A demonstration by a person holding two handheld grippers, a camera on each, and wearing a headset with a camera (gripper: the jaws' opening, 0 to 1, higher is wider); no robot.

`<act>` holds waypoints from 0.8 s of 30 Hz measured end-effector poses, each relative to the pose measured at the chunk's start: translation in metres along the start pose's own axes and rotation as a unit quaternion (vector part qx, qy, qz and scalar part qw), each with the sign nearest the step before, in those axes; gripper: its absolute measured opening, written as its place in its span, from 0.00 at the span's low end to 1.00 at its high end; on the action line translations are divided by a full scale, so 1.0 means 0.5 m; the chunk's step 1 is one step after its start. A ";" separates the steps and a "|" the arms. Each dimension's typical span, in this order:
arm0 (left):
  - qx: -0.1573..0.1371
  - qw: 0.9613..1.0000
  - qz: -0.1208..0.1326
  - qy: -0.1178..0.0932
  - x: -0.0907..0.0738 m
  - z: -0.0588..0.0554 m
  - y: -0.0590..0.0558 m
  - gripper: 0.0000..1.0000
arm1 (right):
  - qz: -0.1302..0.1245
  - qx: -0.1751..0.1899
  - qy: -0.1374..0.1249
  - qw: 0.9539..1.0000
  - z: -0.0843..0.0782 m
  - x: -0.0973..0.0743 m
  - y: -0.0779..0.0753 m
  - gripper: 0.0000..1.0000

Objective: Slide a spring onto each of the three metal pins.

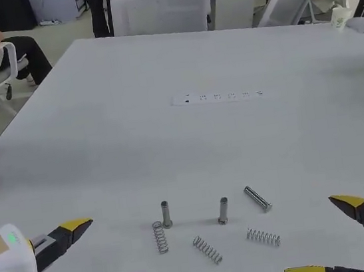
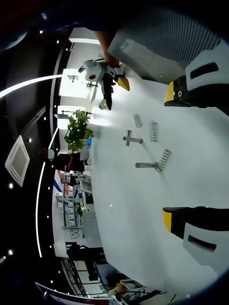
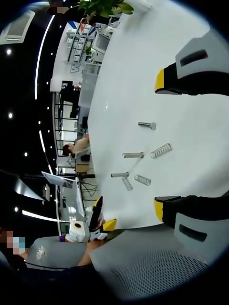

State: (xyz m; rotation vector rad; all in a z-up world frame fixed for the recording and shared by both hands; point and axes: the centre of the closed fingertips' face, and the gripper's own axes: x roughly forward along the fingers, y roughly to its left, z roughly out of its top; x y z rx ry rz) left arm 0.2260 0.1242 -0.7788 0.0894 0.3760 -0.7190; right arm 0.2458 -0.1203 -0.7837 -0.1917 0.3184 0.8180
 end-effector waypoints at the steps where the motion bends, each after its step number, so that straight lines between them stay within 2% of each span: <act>1: 0.002 1.000 -0.002 0.000 0.000 0.001 -0.001 0.84 | -0.002 0.001 -0.002 1.000 0.000 -0.001 0.000 0.88; 8: 0.006 1.000 -0.005 -0.011 -0.002 0.007 -0.002 0.83 | -0.006 -0.002 0.006 1.000 -0.006 -0.006 0.004 0.88; 17: 0.006 1.000 -0.006 -0.027 0.000 0.018 -0.001 0.82 | -0.016 -0.006 0.007 1.000 0.011 -0.012 -0.026 0.87; 24: 0.008 1.000 -0.005 -0.030 0.000 0.022 0.000 0.82 | -0.014 -0.013 0.006 1.000 0.036 0.010 -0.046 0.86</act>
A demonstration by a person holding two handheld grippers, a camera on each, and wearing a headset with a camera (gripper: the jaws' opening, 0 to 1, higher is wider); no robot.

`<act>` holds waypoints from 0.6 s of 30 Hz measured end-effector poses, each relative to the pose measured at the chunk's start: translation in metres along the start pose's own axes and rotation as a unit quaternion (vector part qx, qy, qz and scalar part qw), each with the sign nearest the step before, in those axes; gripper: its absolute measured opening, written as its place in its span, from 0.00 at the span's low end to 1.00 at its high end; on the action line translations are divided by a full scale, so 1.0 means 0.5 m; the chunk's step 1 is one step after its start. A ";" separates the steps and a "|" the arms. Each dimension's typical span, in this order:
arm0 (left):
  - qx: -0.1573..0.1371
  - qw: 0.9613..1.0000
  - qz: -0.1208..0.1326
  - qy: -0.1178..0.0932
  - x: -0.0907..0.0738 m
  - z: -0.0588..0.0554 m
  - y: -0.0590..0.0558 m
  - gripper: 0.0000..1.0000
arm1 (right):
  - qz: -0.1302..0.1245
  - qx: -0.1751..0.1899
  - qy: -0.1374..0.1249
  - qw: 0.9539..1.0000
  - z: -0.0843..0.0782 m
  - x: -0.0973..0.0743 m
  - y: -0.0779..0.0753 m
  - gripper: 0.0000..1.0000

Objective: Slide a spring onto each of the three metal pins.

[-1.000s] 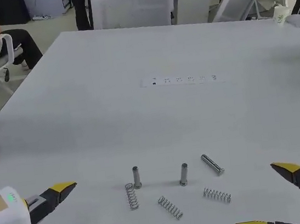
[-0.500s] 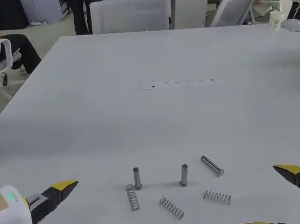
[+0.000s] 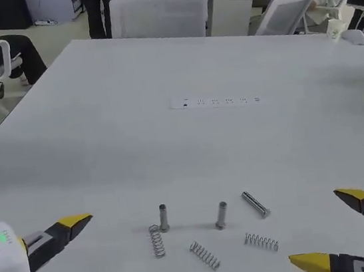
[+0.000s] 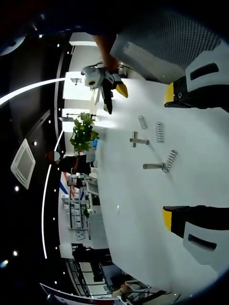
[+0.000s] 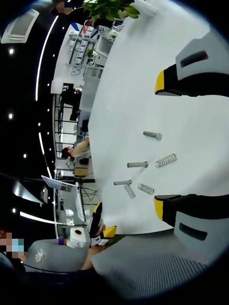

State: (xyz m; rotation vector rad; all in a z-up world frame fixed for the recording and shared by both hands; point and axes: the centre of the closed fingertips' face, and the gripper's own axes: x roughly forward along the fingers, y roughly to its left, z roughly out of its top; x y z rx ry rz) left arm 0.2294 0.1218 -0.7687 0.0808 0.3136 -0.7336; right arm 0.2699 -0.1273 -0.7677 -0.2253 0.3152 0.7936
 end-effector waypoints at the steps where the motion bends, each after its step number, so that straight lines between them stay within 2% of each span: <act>1: 0.000 1.000 0.000 0.000 0.000 0.000 0.000 0.82 | 0.000 -0.001 0.001 1.000 0.001 0.002 -0.001 0.85; 6: 0.001 1.000 0.002 0.000 -0.001 0.001 0.001 0.82 | 0.007 -0.016 0.005 1.000 0.019 0.025 -0.015 0.84; 12: 0.003 1.000 0.006 -0.001 -0.002 0.003 0.004 0.82 | 0.014 -0.030 0.000 0.999 0.056 0.059 -0.030 0.82; 18: 0.000 1.000 0.010 -0.005 -0.004 0.004 0.006 0.81 | 0.021 -0.044 0.012 0.999 0.069 0.099 -0.038 0.79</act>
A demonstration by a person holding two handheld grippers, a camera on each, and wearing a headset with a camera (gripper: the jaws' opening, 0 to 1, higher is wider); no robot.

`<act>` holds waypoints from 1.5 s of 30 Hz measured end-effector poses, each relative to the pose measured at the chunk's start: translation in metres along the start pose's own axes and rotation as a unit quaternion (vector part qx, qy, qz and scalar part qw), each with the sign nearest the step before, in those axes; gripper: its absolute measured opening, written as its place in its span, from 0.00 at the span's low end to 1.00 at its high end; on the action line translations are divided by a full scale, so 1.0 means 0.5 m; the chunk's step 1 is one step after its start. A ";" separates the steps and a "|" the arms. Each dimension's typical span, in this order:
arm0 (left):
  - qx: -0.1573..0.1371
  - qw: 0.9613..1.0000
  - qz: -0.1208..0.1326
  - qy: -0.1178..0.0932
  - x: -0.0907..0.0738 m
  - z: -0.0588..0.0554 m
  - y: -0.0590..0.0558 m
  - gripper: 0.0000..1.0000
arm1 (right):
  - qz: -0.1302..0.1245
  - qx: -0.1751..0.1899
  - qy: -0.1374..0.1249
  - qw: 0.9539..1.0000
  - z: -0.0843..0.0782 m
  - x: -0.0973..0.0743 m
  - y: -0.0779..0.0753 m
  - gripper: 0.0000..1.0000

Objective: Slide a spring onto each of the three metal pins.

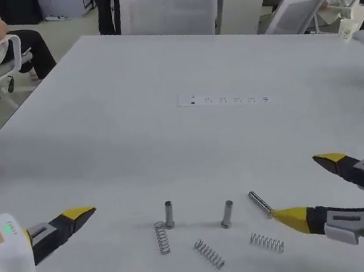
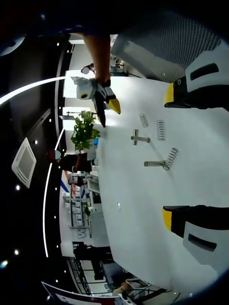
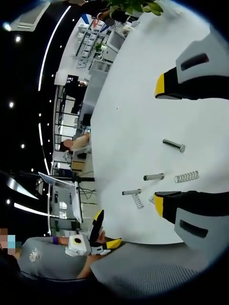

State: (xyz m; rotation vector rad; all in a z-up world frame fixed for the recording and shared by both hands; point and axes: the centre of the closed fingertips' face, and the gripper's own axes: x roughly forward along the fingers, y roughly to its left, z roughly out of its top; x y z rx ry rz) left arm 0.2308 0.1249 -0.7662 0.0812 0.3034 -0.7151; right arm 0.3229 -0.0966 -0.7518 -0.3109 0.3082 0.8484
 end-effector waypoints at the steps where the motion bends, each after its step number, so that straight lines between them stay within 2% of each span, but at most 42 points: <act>1: 0.000 1.000 0.000 0.000 0.000 0.000 0.000 0.81 | 0.001 -0.001 0.002 1.000 0.001 0.006 -0.002 0.78; 10: 0.003 1.000 -0.004 0.006 0.002 -0.003 -0.004 0.81 | 0.001 -0.002 0.029 1.000 -0.005 0.058 -0.019 0.73; 19: 0.003 1.000 -0.005 0.006 0.001 -0.003 -0.006 0.81 | 0.003 0.008 0.071 0.997 -0.033 0.106 -0.025 0.68; 24: 0.001 1.000 -0.003 0.002 0.000 -0.001 -0.005 0.81 | 0.001 0.018 0.104 0.994 -0.057 0.121 -0.029 0.65; 26: 0.000 1.000 -0.004 0.001 0.000 -0.001 -0.004 0.81 | 0.000 0.020 0.108 0.994 -0.062 0.126 -0.030 0.63; 27: 0.000 1.000 -0.004 0.002 0.001 -0.001 -0.004 0.81 | -0.002 0.026 0.120 0.992 -0.071 0.127 -0.032 0.61; 32: 0.003 1.000 -0.007 0.003 0.003 -0.002 -0.007 0.81 | -0.007 0.034 0.140 0.990 -0.090 0.135 -0.037 0.56; 45: 0.003 1.000 -0.010 0.004 0.005 -0.005 -0.006 0.80 | 0.000 0.040 0.195 0.980 -0.119 0.155 -0.019 0.35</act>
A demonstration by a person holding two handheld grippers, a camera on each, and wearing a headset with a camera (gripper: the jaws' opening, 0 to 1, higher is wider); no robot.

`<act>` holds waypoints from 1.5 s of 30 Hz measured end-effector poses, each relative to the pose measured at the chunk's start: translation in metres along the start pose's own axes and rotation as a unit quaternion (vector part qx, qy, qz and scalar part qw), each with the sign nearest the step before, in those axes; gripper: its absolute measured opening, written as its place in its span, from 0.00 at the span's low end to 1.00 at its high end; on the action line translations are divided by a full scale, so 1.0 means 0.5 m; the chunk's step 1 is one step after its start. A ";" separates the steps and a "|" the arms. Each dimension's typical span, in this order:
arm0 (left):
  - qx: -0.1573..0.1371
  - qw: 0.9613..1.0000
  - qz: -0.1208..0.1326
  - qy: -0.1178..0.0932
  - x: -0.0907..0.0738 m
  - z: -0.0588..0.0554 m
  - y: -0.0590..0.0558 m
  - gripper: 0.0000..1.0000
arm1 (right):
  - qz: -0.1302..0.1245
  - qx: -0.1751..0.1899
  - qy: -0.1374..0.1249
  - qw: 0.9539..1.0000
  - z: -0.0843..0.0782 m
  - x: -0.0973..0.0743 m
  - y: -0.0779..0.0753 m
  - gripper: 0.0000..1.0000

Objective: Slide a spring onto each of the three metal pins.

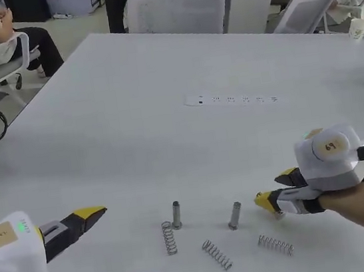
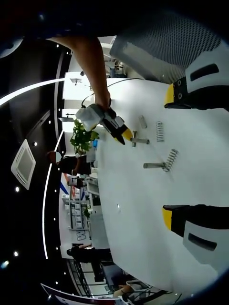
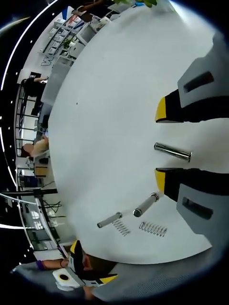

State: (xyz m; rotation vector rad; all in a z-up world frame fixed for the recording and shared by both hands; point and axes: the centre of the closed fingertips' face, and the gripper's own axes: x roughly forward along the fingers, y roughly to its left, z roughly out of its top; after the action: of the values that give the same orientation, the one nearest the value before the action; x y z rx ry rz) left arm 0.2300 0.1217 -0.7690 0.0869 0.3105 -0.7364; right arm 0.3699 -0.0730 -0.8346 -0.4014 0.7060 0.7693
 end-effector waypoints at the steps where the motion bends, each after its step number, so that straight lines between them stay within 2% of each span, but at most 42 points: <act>1: 0.000 1.000 0.000 0.000 0.000 0.000 0.000 0.80 | -0.001 -0.001 0.001 1.000 0.000 0.002 0.000 0.33; 12: -0.001 1.000 -0.002 0.001 0.001 -0.001 -0.001 0.79 | -0.002 0.006 0.033 0.999 -0.013 0.019 0.007 0.19; 26: -0.002 1.000 -0.005 0.001 0.001 0.000 -0.001 0.77 | -0.004 0.026 0.060 0.998 -0.020 0.032 0.007 0.14; 35: -0.005 1.000 -0.003 0.000 -0.001 -0.001 0.000 0.77 | -0.005 0.027 0.075 0.997 -0.026 0.039 0.006 0.10; 45: -0.007 1.000 -0.002 0.000 -0.002 0.000 0.000 0.76 | -0.005 0.048 0.092 0.995 -0.025 0.043 0.007 0.07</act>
State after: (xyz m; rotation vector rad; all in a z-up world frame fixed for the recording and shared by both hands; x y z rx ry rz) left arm 0.2292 0.1223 -0.7685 0.0736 0.3146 -0.7383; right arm 0.3728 -0.0675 -0.8588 -0.3902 0.9092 0.6924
